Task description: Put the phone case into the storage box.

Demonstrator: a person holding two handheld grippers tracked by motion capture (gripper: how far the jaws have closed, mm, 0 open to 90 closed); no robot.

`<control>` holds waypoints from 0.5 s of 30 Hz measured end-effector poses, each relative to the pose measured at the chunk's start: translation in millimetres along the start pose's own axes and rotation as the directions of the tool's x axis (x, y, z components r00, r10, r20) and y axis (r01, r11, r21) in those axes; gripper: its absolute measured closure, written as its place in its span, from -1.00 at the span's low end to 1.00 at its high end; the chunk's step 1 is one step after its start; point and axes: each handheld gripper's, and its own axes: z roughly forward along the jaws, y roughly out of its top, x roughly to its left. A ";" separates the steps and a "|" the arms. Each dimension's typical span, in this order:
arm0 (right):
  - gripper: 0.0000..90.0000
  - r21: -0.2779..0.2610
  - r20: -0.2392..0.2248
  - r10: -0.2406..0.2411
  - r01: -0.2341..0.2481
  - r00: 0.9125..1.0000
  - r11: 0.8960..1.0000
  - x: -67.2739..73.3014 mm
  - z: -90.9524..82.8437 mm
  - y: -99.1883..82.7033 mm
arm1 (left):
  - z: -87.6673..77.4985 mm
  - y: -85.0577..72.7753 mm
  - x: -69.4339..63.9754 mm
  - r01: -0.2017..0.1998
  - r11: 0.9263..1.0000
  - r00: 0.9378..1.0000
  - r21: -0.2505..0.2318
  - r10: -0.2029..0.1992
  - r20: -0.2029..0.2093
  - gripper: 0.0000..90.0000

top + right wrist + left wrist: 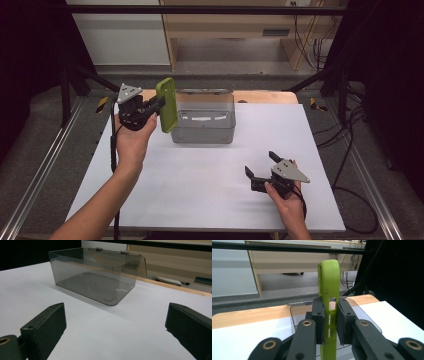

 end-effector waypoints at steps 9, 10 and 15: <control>-0.92 0.002 0.002 0.001 -0.001 1.000 1.000 0.1 0.1 -0.2 | 1.0 1.2 -1.0 -0.005 1.000 1.000 0.002 0.005 0.000 0.73; -0.92 0.002 0.001 0.001 -0.001 1.000 1.000 0.0 0.1 -0.2 | 1.1 1.4 -1.0 -0.005 1.000 1.000 0.002 0.005 -0.001 0.73; -0.92 0.002 0.002 -0.002 0.002 1.000 1.000 0.4 0.3 -0.3 | 1.7 2.2 -1.6 -0.003 1.000 1.000 0.001 0.003 -0.002 0.73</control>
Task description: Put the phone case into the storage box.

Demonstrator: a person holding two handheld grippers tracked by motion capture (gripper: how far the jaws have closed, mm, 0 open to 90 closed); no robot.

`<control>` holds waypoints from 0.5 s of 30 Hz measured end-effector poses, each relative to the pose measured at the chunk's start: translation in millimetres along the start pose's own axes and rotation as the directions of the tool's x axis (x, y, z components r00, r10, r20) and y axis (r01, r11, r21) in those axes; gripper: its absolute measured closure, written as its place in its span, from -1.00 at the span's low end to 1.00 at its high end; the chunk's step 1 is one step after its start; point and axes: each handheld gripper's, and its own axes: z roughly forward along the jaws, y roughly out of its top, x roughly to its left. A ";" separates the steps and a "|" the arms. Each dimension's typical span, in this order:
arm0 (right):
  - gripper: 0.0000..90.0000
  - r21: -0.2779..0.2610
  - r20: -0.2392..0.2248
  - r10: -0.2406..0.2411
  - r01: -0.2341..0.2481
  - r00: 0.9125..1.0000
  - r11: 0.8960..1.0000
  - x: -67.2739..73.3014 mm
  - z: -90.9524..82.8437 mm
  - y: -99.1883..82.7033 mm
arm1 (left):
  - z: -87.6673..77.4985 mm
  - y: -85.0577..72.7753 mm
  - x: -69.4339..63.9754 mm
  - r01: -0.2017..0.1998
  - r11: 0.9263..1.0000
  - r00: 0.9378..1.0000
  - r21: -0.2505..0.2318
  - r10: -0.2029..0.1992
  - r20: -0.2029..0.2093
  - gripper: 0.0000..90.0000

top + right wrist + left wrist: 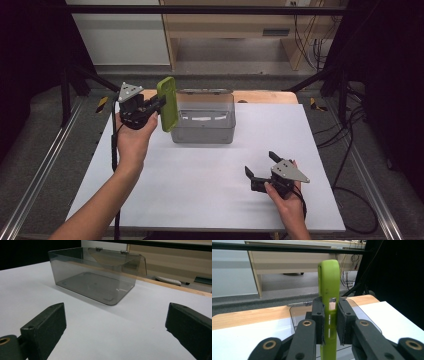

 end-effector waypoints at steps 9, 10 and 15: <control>-0.92 0.009 0.009 -0.020 0.020 1.000 1.000 0.1 0.1 -0.6 | 2.5 7.0 -3.1 -0.015 1.000 1.000 -0.002 0.015 -0.003 0.73; -0.92 0.010 0.010 -0.020 0.020 1.000 1.000 0.0 0.0 -0.7 | 2.8 8.0 -3.7 -0.016 1.000 1.000 -0.003 0.016 -0.003 0.73; -0.92 0.009 0.011 -0.019 0.019 1.000 1.000 -0.6 -0.5 -0.5 | 5.7 12.4 -7.0 -0.024 1.000 1.000 -0.002 0.024 -0.004 0.73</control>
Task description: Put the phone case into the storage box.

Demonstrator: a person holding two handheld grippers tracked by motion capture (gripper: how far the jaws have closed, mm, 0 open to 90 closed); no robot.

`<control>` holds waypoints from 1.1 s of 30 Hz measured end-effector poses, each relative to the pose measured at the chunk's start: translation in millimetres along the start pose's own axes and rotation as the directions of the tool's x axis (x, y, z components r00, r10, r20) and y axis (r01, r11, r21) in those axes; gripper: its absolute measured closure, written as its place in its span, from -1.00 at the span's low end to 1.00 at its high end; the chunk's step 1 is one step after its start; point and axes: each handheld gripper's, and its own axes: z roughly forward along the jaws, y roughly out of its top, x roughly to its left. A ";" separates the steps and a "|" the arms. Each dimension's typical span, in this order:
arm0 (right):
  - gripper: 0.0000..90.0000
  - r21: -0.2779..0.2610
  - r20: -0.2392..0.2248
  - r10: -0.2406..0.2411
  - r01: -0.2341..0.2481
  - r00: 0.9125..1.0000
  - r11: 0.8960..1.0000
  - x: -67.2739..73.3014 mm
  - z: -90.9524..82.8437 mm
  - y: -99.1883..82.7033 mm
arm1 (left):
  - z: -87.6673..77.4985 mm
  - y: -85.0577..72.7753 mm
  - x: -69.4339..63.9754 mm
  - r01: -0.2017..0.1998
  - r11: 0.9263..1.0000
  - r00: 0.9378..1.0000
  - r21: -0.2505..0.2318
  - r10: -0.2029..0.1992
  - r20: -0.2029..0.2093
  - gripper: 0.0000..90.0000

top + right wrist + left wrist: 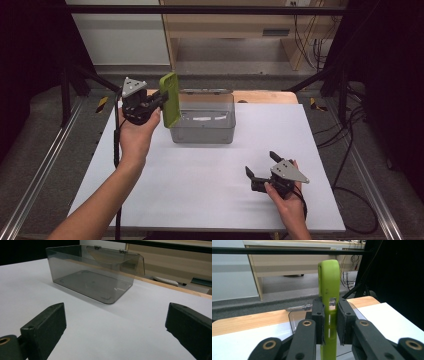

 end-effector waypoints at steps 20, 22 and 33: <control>-0.92 -0.005 0.010 0.004 -0.004 1.000 1.000 -3.5 -3.0 1.1 | 29.7 8.4 -2.8 0.022 1.000 0.999 0.021 -0.022 -0.025 0.73; -0.92 -0.007 0.011 0.004 -0.004 1.000 1.000 -4.0 -3.4 1.9 | 33.0 11.2 -3.1 0.018 1.000 0.999 0.022 -0.017 -0.030 0.73; -0.91 0.035 0.015 -0.050 0.049 0.999 0.998 -16.0 -19.6 2.8 | 53.7 23.9 -5.5 0.054 0.997 0.998 0.045 -0.052 -0.047 0.73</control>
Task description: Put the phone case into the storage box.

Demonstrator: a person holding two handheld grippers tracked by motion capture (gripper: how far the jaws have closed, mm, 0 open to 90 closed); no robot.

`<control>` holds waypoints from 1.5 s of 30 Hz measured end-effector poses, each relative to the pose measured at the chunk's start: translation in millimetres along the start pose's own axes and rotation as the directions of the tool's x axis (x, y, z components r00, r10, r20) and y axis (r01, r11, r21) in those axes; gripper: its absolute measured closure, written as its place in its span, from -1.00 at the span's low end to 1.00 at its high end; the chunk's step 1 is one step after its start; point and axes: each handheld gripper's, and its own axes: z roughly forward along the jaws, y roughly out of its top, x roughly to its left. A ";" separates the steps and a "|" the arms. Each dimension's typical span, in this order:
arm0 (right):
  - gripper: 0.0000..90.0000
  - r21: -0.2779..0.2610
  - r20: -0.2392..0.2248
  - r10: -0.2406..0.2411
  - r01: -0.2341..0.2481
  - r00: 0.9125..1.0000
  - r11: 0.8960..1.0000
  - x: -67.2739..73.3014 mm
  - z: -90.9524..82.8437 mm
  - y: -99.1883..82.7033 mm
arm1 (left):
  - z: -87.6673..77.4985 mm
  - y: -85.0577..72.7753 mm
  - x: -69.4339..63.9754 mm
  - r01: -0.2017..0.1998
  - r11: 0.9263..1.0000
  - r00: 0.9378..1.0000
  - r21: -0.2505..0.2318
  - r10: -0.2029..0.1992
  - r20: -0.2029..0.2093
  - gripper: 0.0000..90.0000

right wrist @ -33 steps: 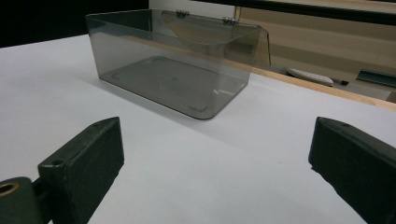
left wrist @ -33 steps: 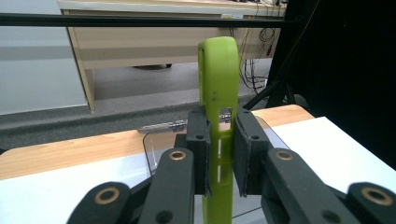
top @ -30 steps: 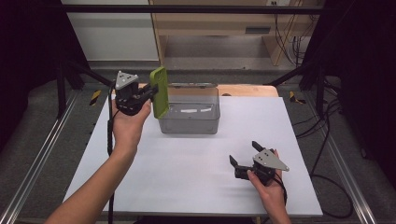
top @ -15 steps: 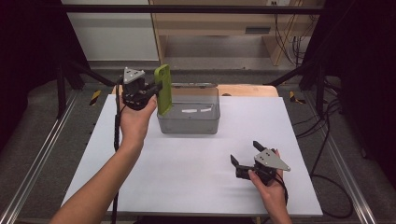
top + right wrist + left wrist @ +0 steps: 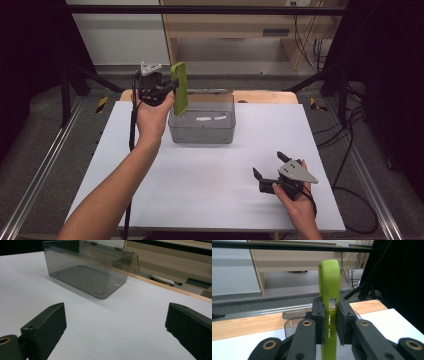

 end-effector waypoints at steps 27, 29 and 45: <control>-0.90 -0.027 0.024 0.067 -0.066 0.997 0.997 -7.6 -4.8 -11.7 | 19.4 -19.1 5.1 0.000 0.999 0.999 0.049 0.002 -0.044 0.73; -0.90 -0.026 0.024 0.069 -0.068 0.997 0.997 -7.8 -4.9 -11.8 | 20.4 -20.3 4.1 0.002 0.999 0.999 0.050 0.000 -0.042 0.73; -0.90 -0.024 0.026 0.067 -0.067 0.997 0.997 -7.9 -4.7 -12.0 | 23.6 -25.1 1.7 -0.014 0.998 0.999 0.059 0.017 -0.043 0.73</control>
